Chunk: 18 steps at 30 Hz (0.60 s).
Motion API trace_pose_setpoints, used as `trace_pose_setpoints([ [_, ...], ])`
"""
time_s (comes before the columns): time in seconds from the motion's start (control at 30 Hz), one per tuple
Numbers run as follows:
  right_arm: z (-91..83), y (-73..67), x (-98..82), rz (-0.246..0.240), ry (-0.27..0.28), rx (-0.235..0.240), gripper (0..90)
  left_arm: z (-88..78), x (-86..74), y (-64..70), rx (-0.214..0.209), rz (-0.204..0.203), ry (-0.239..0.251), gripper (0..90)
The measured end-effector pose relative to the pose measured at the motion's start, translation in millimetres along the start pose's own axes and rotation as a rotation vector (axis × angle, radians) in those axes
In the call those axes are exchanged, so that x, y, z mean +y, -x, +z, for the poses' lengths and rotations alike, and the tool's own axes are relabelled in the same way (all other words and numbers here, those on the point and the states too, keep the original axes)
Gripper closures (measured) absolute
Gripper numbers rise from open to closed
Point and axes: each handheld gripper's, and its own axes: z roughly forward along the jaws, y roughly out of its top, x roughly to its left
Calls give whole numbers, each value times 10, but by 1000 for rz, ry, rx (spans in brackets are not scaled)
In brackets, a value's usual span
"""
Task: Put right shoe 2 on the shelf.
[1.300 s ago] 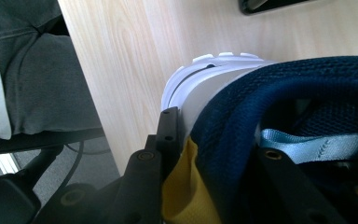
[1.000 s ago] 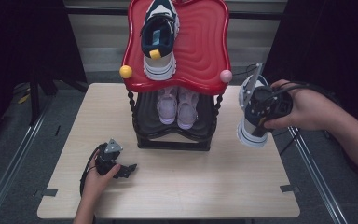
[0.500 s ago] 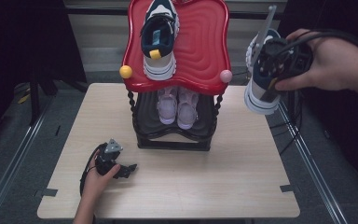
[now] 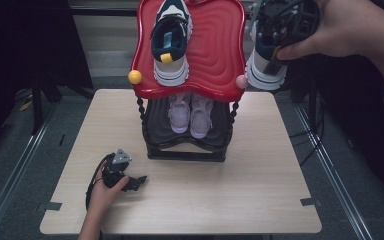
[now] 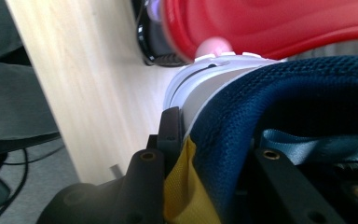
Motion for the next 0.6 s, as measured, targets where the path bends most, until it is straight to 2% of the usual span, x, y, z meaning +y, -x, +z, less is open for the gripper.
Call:
trace_pose_setpoints([
  [0.17, 6, 22, 190, -35, 22, -14, 732, 0, 0, 0, 1, 1, 0, 0],
  [0.43, 88, 46, 437, -73, 18, -34, 731, 0, 0, 0, 1, 1, 0, 0],
  [0.6, 180, 72, 552, -86, 31, -14, 729, 0, 0, 0, 0, 1, 0, 0],
])
